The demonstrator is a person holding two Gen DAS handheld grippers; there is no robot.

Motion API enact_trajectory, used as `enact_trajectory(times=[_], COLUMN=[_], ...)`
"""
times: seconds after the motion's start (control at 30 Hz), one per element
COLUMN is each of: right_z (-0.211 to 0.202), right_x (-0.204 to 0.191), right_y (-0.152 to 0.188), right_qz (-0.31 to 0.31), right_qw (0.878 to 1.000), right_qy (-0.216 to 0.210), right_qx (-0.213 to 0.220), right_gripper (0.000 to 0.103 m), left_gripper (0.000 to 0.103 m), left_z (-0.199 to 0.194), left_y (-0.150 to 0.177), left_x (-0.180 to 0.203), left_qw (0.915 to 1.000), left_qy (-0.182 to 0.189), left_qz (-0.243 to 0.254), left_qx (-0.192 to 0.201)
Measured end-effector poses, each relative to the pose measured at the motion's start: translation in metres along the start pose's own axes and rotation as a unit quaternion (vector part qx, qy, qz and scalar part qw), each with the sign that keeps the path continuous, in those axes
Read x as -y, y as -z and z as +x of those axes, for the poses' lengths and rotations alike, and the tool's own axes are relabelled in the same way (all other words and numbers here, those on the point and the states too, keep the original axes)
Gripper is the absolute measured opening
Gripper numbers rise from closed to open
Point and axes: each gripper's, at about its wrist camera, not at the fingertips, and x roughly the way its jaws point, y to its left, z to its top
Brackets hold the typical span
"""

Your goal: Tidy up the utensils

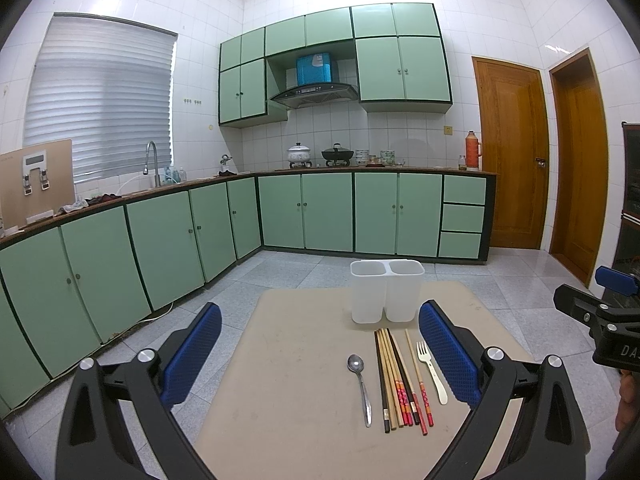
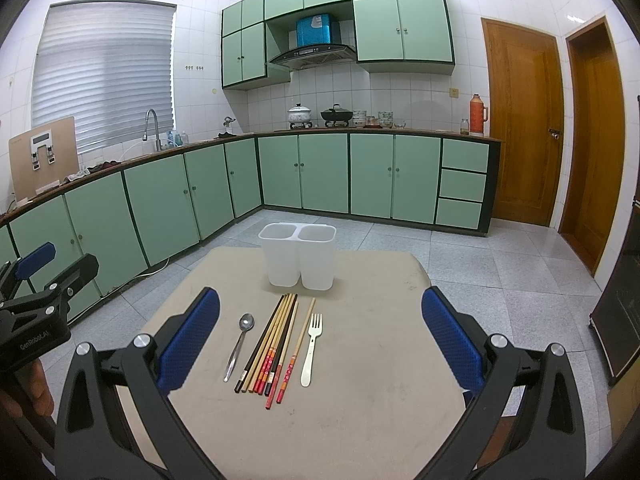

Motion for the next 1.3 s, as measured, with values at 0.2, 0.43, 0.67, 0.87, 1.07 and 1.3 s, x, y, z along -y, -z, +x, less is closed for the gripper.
enact_trajectory(times=[0.2,0.43,0.67,0.87,1.07,1.3], right_z=[0.0,0.0,0.0,0.0,0.001,0.009], right_x=[0.0,0.0,0.0,0.0,0.001,0.008], right_y=[0.0,0.0,0.0,0.0,0.0,-0.001], right_qz=[0.0,0.0,0.0,0.0,0.001,0.003], right_qw=[1.0,1.0,1.0,1.0,1.0,1.0], right_qy=[0.0,0.0,0.0,0.0,0.0,0.002], right_qx=[0.0,0.0,0.0,0.0,-0.002,-0.007], right_gripper=[0.098,0.098,0.098,0.098,0.098,0.098], left_gripper=[0.097,0.097,0.097,0.097,0.097,0.097], left_z=[0.001,0.001,0.001,0.001,0.001,0.011], left_y=[-0.001,0.0,-0.001,-0.001,0.0,0.004], left_x=[-0.002,-0.001,-0.002,-0.001,-0.001,-0.009], left_qw=[1.0,1.0,1.0,1.0,1.0,1.0], left_qy=[0.0,-0.001,-0.001,-0.001,-0.001,-0.002], left_qz=[0.0,0.001,0.001,0.002,0.001,0.003], left_qx=[0.0,0.0,0.0,0.0,-0.001,-0.007])
